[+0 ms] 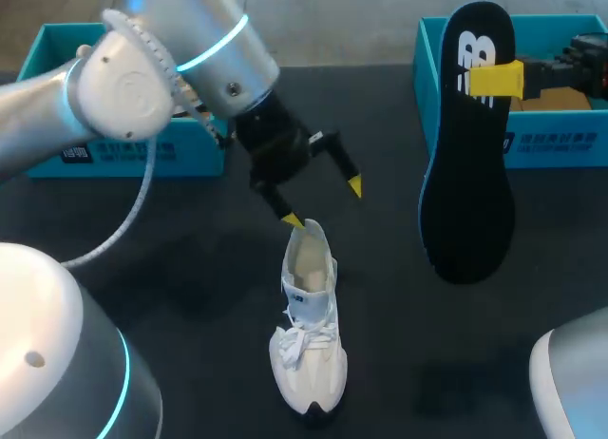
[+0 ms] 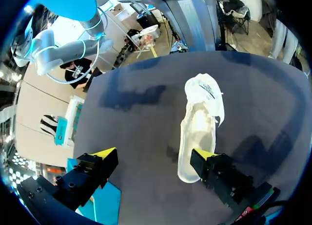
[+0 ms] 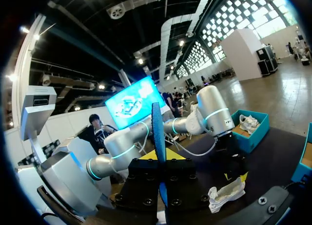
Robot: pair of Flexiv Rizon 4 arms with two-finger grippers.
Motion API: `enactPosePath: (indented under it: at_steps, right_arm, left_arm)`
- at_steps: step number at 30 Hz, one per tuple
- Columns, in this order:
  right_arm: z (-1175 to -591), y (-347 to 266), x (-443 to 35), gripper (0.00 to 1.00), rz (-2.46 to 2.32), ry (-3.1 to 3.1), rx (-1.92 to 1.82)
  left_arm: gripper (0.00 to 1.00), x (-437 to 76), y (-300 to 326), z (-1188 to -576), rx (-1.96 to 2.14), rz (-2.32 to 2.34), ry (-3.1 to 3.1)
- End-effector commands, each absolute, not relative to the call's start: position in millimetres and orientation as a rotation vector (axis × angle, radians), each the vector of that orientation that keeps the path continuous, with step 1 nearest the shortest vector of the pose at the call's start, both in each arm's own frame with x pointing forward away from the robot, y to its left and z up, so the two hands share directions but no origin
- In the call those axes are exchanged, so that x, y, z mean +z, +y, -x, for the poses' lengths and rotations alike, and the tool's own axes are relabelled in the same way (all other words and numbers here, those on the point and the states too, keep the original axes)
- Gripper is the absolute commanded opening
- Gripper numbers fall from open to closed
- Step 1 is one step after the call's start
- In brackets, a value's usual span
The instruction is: Take the shoe out of the shoebox, open the shoe tongue, remove and reinsert the insole, then place the shoe into the shoebox
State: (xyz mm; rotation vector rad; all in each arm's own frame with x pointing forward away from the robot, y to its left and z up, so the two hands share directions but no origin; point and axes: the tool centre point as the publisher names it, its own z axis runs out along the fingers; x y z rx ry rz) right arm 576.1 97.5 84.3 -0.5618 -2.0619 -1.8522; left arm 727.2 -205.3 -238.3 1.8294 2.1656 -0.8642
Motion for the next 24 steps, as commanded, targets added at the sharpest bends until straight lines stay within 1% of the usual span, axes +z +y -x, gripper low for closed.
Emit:
enactPosePath:
  at_steps: [1,10,16,24]
  right_arm:
    - [-578.7,99.6,85.7,0.0,0.563,-2.064,-1.845]
    - [-578.7,99.6,85.7,0.0,0.563,-2.064,-1.845]
    - [-578.7,99.6,85.7,0.0,0.563,-2.064,-1.845]
    - [-578.7,99.6,85.7,0.0,0.563,-2.064,-1.845]
  left_arm:
    - [1.0,-239.5,-197.0,-719.3,-0.954,-1.672,2.055]
    - [1.0,-239.5,-197.0,-719.3,-0.954,-1.672,2.055]
    - [1.0,-245.0,-192.3,-723.1,-0.948,-1.54,1.968]
    - [1.0,-225.0,-190.7,-730.1,-0.986,-1.52,1.693]
